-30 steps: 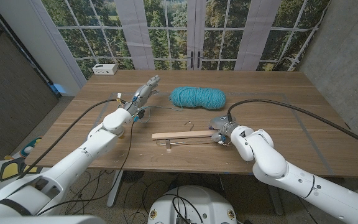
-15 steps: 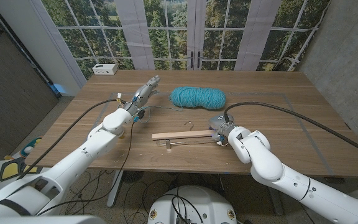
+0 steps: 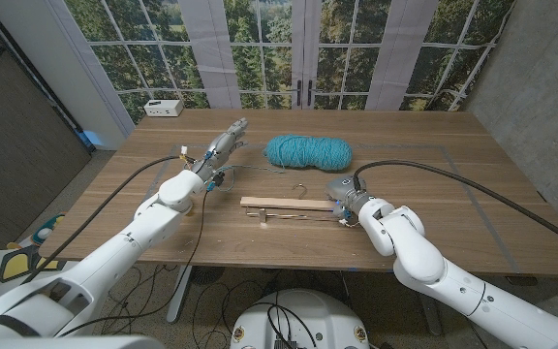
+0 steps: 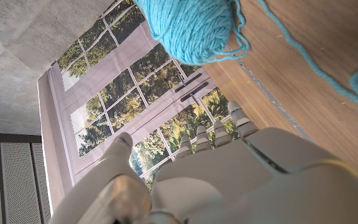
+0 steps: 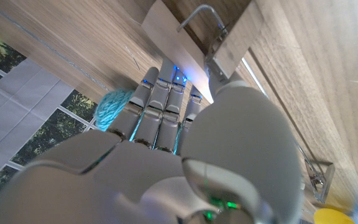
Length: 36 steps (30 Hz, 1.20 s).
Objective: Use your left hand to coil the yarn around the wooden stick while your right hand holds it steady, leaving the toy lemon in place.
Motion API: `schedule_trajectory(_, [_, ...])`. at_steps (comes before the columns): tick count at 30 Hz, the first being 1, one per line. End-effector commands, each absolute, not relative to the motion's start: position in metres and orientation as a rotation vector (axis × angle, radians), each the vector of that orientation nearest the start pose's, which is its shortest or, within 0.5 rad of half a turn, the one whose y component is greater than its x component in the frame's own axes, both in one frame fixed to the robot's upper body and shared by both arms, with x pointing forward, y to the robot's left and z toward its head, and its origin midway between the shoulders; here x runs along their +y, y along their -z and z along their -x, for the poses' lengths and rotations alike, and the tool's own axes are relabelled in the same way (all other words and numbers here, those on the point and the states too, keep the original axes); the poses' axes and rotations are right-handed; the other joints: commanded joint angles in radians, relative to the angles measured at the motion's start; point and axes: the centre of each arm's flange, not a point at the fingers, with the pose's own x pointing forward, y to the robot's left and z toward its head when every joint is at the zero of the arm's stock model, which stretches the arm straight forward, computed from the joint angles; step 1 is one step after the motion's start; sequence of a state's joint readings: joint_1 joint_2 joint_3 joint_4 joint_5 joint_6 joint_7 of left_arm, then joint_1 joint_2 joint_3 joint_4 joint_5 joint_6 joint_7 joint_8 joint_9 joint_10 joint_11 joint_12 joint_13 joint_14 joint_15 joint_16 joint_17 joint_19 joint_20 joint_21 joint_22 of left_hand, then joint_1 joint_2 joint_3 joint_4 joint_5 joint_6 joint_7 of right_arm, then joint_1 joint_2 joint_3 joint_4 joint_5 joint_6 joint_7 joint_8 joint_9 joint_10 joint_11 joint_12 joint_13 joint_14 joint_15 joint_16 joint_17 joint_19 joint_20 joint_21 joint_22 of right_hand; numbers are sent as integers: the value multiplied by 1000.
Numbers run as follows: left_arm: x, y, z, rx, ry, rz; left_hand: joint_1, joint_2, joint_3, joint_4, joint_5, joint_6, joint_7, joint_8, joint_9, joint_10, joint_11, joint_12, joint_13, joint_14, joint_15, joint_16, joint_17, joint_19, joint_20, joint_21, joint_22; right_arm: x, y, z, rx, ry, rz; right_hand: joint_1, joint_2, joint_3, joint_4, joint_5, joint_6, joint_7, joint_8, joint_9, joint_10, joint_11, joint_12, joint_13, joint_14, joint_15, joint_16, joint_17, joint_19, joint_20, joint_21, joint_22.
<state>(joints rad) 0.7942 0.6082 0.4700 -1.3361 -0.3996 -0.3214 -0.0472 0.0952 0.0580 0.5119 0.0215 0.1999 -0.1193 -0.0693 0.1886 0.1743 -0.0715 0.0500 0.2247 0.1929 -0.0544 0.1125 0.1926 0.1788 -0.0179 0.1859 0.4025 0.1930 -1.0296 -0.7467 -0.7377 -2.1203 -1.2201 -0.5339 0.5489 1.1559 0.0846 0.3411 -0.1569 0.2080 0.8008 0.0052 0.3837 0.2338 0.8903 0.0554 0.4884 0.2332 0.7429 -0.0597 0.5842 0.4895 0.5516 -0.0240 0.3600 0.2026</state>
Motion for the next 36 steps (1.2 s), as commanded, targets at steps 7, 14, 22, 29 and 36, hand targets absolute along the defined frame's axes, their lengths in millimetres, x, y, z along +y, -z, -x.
schedule_trajectory(7, [266, 11, -641, -648, 288, -338, -6, 2, -4, 1, 2, 0, -1, -2, 5, 8, 0, 0, 5, 9, 4, 1, 4, 3, 7, -2, 2, -165, 102, -514, -417, 22, 1698, 30, 57, -11, 21, 13, 199, -79, 28, 38, 45, -96, 23, 94, 9, -150, -16, 14, -17, -31, 12, 7])
schedule_trajectory(14, [266, 10, -640, -647, 286, -340, -6, 2, -5, 1, 3, 0, -1, -2, 5, 8, 1, -1, 5, 11, 7, 2, 3, 6, 8, -2, 2, -172, 93, -503, -499, 129, 1660, 33, 67, -13, 24, 19, 187, -82, 37, 53, 33, -100, 26, 104, 6, -150, -24, 20, -22, -30, 17, 9])
schedule_trajectory(22, [267, 8, -639, -646, 278, -354, -7, 3, -5, 1, 3, -1, -2, -2, 5, 9, 1, -1, 5, 12, 5, 1, 3, 6, 9, -3, 2, -181, 85, -493, -564, 241, 1620, 38, 68, -18, 25, 25, 186, -82, 51, 69, 33, -98, 34, 115, 8, -153, -31, 27, -24, -29, 22, 10])
schedule_trajectory(29, [267, 3, -637, -644, 276, -400, -5, 3, -5, 0, 3, -2, -4, -3, 5, 9, 1, -2, 5, 12, 7, 0, 3, 6, 10, -4, 2, -187, 81, -486, -639, 341, 1581, 41, 68, -22, 25, 29, 182, -86, 60, 81, 31, -98, 39, 122, 9, -153, -37, 32, -24, -30, 28, 11])
schedule_trajectory(36, [269, -3, -634, -635, 262, -453, 0, 1, -5, -6, 3, 5, -2, 0, 5, 8, 0, -3, 5, 12, 4, -1, 2, 5, 7, -7, 2, -192, 79, -482, -680, 407, 1550, 42, 70, -25, 27, 32, 178, -86, 68, 91, 30, -104, 43, 129, 14, -153, -41, 36, -23, -31, 33, 12])
